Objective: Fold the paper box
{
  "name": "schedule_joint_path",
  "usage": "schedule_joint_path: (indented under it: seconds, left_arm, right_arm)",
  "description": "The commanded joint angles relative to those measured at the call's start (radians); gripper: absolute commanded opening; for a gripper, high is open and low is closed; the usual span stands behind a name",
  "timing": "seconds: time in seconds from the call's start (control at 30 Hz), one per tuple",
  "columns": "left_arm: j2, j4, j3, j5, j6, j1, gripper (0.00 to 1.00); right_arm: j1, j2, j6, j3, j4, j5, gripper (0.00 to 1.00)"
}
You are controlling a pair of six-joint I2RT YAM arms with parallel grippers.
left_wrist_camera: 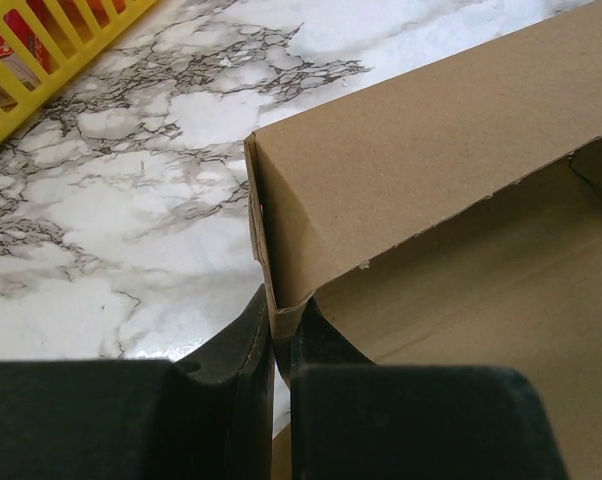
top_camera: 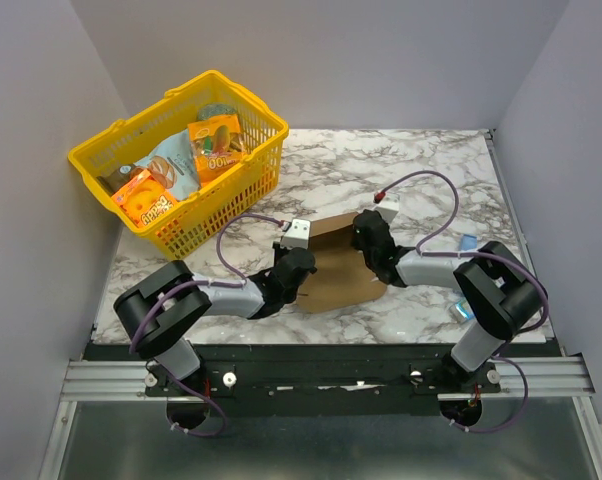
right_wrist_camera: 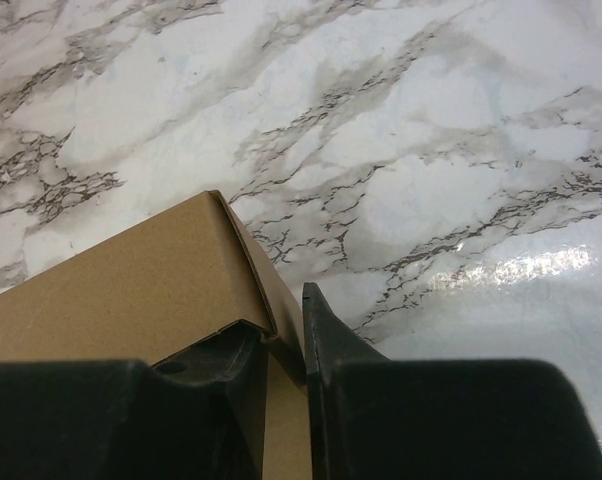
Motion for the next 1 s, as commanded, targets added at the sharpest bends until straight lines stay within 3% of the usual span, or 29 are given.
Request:
schedule_joint_path:
  seconds: [0.0,0.23,0.47,0.63,0.77,0.97]
  left_arm:
    - [-0.055,-0.07,-0.035,-0.048,-0.004,-0.014,0.11]
    - [-0.064,-0.053,-0.04,-0.018,0.003,-0.019,0.11]
    - [-0.03,-0.164,0.019,-0.062,-0.006,-0.017,0.11]
    - [-0.003,-0.271,0.091,-0.054,-0.009,-0.005,0.11]
    - [0.032,-0.328,0.134,-0.028,-0.011,0.01,0.12]
    - [0.055,-0.391,0.186,0.035,-0.011,0.049,0.12]
  right_arm:
    - [-0.037,0.07,0.017,-0.008,-0.13,0.235,0.12]
    - [-0.031,0.052,0.017,-0.041,-0.093,0.22,0.15]
    - [-0.031,-0.022,-0.014,-0.083,-0.027,0.108,0.39]
    - [-0.031,-0.075,-0.014,-0.098,-0.052,0.052,0.45]
    - [-0.023,-0.12,-0.023,-0.089,-0.131,0.022,0.6]
    - [0.009,-0.221,-0.067,-0.153,-0.15,-0.069,0.71]
